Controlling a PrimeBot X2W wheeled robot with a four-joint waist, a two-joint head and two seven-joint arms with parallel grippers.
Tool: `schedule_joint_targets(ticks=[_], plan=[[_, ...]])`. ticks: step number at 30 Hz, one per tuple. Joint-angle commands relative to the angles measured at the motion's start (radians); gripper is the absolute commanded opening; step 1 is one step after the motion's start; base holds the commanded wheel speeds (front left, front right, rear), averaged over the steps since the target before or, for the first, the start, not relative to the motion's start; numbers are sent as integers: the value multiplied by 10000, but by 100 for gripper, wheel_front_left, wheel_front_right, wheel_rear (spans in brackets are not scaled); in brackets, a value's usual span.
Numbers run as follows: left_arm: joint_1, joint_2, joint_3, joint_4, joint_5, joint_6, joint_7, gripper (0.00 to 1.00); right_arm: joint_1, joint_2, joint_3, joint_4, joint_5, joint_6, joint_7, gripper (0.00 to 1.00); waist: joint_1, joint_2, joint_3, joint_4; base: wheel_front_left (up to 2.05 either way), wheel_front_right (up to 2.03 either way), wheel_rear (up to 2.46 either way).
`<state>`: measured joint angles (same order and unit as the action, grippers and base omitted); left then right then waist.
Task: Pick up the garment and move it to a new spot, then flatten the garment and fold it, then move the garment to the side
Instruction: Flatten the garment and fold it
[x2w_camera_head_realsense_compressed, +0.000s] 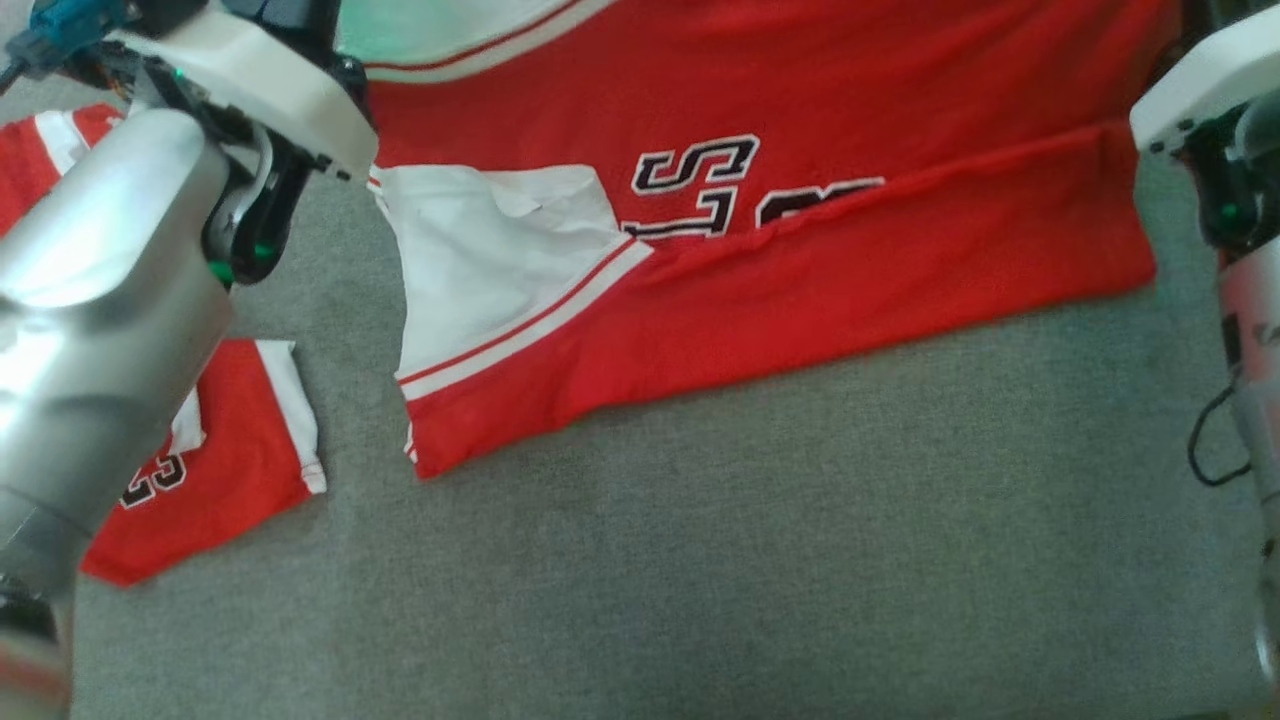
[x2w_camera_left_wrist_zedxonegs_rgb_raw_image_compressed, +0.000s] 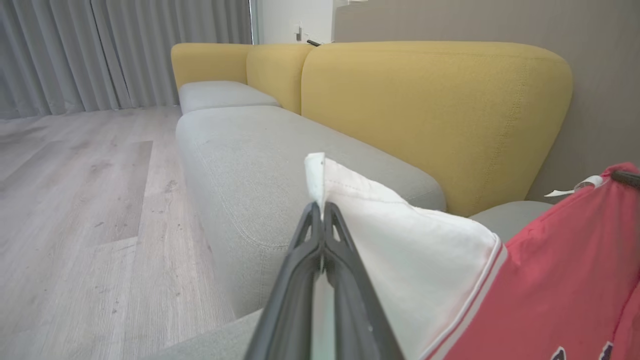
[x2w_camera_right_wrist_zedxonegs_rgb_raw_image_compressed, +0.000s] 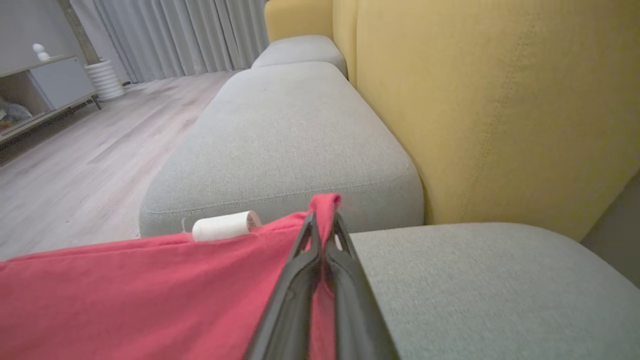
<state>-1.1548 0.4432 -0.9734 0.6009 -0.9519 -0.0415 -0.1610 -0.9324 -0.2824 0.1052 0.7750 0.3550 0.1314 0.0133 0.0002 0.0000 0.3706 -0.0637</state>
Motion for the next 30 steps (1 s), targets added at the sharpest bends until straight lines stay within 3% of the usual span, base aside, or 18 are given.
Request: schedule_joint_targets(ticks=[1,9,15,30], plan=[[-640,234,455,67,101,-61,-201,0,-342,-147,234,-225,118,-7,-198,0,-2,0,6,32,0,0,0],[-309,-197,45,769,67,-621,-448,0,-84,-645,1192,109,1080,-7,-450,0,-2,0,-206,362,0,0,0],[393,-13,-326,268,-369,-821,-85,0,635,-1228,1975,-43,2205,-7,-5,0,-2,0,-591,607,0,0,0],[2305,2147,-1834,-3877,-1365,-887,2152,0,2659,-3397,3781,-932,4015,-7,1891,0,-2,0,-1339,1015,0,0,0]])
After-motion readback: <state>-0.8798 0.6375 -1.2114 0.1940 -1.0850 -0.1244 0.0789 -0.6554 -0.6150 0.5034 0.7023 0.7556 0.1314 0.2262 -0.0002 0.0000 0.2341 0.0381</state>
